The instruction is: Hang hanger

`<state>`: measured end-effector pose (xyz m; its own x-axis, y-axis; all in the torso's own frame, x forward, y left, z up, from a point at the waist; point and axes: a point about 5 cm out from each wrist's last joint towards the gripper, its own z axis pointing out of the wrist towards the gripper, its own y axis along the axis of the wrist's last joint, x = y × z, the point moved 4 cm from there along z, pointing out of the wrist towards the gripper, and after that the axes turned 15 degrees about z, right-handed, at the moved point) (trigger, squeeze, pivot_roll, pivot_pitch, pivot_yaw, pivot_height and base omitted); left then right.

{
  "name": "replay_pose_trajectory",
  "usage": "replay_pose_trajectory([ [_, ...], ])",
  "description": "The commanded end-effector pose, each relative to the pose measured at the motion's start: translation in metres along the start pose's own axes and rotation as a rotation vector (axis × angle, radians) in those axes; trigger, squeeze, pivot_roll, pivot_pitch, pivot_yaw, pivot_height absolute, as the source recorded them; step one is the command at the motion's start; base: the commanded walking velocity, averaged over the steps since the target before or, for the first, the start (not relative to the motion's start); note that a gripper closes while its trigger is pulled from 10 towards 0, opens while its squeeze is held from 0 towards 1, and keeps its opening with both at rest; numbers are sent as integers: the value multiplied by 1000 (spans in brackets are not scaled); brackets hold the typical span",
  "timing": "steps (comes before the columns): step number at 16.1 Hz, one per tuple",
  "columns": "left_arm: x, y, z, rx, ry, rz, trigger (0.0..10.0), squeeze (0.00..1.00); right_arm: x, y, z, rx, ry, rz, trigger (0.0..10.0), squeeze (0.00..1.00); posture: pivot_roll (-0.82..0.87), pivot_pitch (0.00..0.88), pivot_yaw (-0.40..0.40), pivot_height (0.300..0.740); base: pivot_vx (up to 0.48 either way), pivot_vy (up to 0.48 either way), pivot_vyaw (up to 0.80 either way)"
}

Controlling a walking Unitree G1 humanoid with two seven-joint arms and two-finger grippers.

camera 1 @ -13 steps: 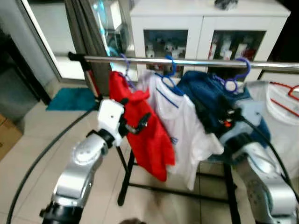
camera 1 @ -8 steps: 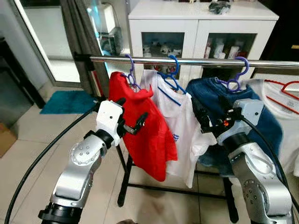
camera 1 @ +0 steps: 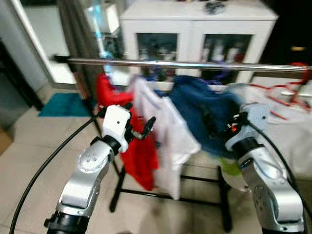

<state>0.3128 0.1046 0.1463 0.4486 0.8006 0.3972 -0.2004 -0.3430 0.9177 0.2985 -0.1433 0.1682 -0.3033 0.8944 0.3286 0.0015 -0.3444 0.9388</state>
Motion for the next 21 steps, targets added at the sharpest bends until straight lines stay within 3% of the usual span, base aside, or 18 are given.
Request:
replay_pose_trajectory([
  [1,5,-4,-3,18,22,14,10000,0,6,-1,4,1,23,-3,10000,1000,-57,0,62,740,0,-480,0],
  [4,6,-4,-3,16,25,15,10000,0,10,7,3,-83,66,0,10000,1000,-54,0,60,740,0,-467,0],
  [8,5,-4,-3,17,25,14,10000,0,3,7,4,-89,23,55,10000,1000,-50,0,59,740,0,-449,0],
  [12,5,-5,-4,18,25,7,10000,0,2,-2,5,-33,-1,37,10000,1000,-50,0,60,740,0,-393,0],
  [15,9,-4,-2,12,50,-68,10000,0,0,-10,6,25,-18,4,10000,1000,-52,0,65,740,0,0,0],
  [17,11,-1,-2,1,51,-47,10000,0,-4,-16,7,69,-61,-12,10000,1000,-51,0,66,740,0,0,0],
  [21,11,0,-1,-12,53,-64,10000,0,-2,-12,8,33,-57,-56,10000,1000,-50,0,66,740,0,0,0],
])
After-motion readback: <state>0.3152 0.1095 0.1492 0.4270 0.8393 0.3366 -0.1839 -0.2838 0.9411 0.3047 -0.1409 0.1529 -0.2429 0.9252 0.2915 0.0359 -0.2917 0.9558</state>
